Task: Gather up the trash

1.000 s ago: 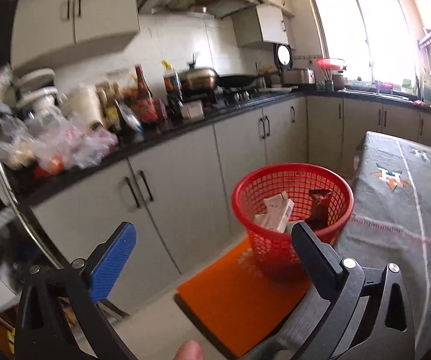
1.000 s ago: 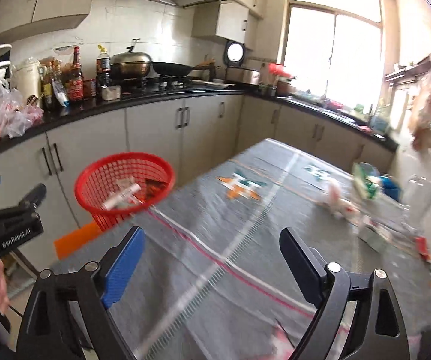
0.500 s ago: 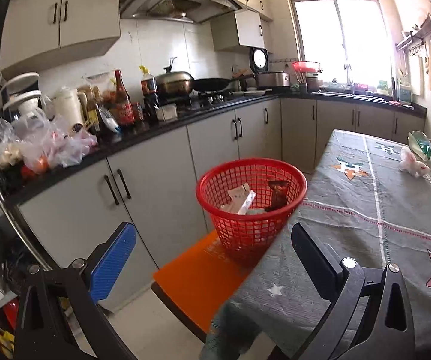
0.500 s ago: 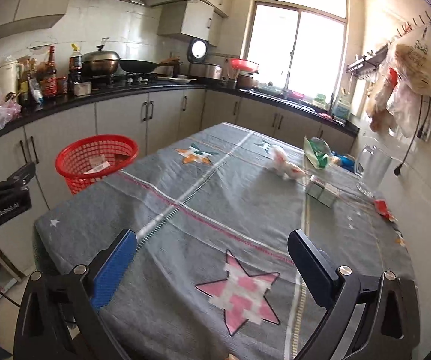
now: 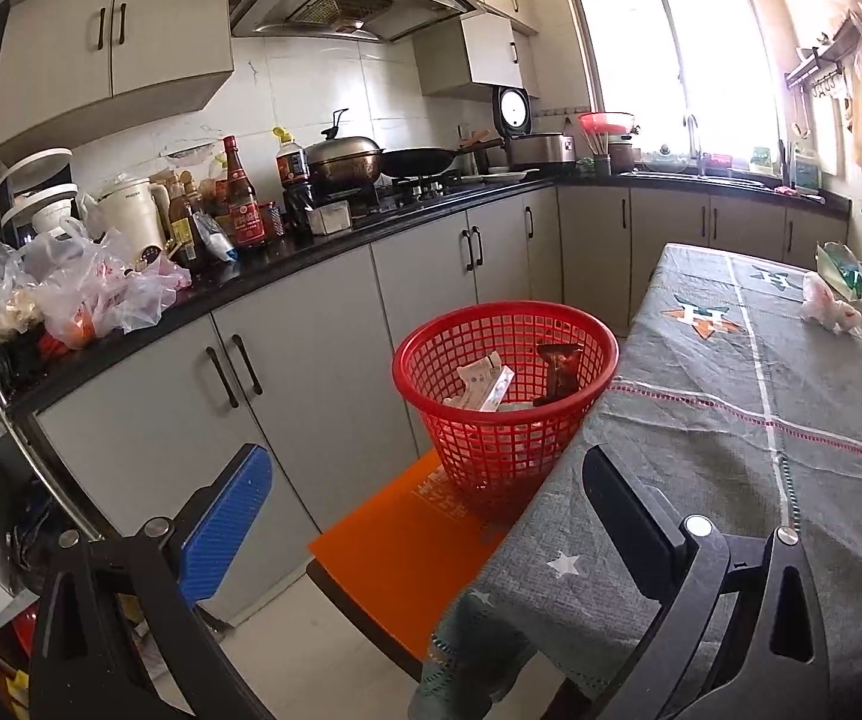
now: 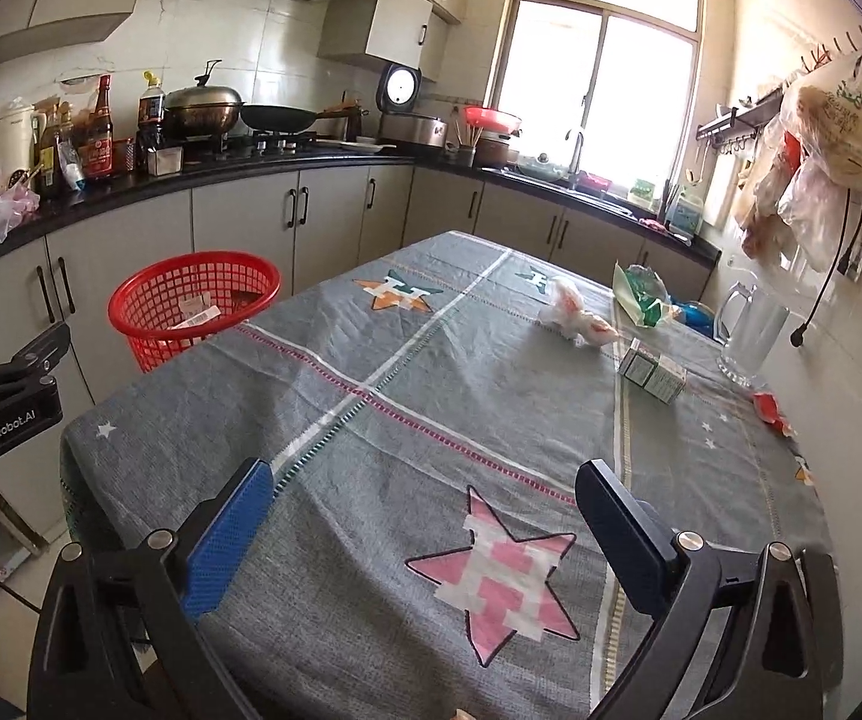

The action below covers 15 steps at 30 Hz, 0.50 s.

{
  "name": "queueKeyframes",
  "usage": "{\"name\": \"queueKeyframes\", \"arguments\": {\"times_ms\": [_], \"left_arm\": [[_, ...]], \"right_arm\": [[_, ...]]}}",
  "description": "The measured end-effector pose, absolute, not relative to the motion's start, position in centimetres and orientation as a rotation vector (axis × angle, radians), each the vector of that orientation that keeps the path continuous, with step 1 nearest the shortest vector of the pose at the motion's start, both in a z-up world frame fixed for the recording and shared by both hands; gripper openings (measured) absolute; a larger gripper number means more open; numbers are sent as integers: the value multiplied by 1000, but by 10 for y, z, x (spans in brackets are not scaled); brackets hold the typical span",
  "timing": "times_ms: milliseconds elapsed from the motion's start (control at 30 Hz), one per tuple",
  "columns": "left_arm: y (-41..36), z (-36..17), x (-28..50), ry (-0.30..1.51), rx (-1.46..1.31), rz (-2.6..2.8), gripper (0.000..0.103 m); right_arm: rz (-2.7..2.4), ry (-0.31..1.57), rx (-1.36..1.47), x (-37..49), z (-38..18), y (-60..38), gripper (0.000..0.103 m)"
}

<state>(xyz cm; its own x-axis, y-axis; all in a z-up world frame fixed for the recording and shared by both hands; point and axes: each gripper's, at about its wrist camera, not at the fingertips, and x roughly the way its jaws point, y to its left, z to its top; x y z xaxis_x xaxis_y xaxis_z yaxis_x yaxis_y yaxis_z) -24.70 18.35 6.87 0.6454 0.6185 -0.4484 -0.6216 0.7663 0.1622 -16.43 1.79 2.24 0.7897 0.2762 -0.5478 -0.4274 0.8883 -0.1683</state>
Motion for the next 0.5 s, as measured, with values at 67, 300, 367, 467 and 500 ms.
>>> {"name": "queueKeyframes", "arguments": {"times_ms": [67, 300, 367, 467, 500], "left_arm": [[183, 68, -246, 511, -7, 699, 103], [184, 65, -244, 518, -4, 696, 103], [185, 64, -244, 521, -11, 691, 103], [185, 63, -243, 524, -14, 688, 103], [185, 63, -243, 524, -12, 689, 103]], "right_arm": [[385, 546, -295, -164, 20, 18, 102], [386, 551, -311, -166, 17, 23, 102], [386, 555, -312, -166, 17, 24, 102], [389, 559, -316, -166, 16, 26, 102], [389, 560, -316, -166, 15, 26, 102]]}}
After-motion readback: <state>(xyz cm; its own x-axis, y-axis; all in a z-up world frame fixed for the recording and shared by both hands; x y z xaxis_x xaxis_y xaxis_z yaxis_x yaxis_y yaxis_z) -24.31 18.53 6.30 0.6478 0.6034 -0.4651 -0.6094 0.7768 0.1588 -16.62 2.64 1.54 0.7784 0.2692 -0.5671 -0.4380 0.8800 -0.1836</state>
